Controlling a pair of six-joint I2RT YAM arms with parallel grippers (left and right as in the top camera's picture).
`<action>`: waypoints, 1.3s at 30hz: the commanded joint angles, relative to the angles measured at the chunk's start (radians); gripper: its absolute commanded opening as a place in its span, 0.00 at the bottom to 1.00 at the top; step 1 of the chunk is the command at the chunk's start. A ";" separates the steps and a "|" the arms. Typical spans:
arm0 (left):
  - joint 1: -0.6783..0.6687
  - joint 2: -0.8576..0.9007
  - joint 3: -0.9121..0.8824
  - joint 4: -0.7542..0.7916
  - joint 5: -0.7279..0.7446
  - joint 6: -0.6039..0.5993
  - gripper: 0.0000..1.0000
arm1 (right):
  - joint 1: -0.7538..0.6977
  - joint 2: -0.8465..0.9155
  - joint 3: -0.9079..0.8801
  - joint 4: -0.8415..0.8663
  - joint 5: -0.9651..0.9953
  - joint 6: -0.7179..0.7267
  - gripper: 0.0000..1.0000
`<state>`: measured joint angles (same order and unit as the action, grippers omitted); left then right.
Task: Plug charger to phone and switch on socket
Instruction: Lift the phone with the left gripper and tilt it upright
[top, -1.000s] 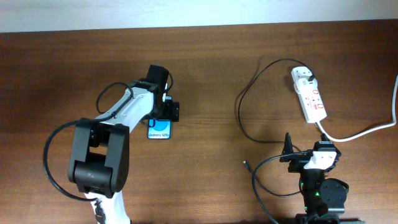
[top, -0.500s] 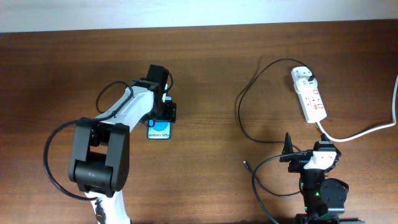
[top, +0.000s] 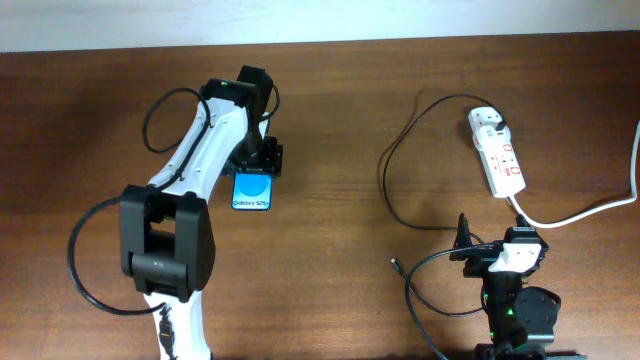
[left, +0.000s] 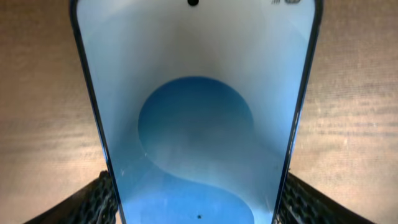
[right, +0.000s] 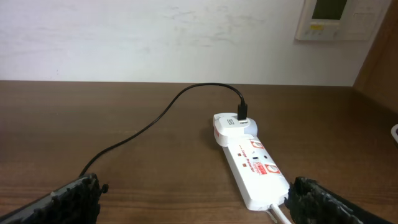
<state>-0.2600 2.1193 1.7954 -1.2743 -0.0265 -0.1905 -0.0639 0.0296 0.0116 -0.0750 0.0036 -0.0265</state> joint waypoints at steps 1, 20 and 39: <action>-0.002 -0.021 0.133 -0.109 0.027 0.005 0.38 | -0.002 -0.004 -0.006 -0.005 0.006 0.000 0.98; -0.035 -0.470 0.159 -0.269 0.076 -0.214 0.30 | -0.002 -0.004 -0.006 -0.005 0.006 0.000 0.98; -0.035 -0.480 0.159 -0.245 0.101 -0.213 0.31 | -0.002 -0.004 -0.006 -0.005 0.005 0.000 0.98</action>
<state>-0.2935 1.6791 1.9282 -1.5257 0.0643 -0.3901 -0.0639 0.0292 0.0116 -0.0750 0.0036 -0.0265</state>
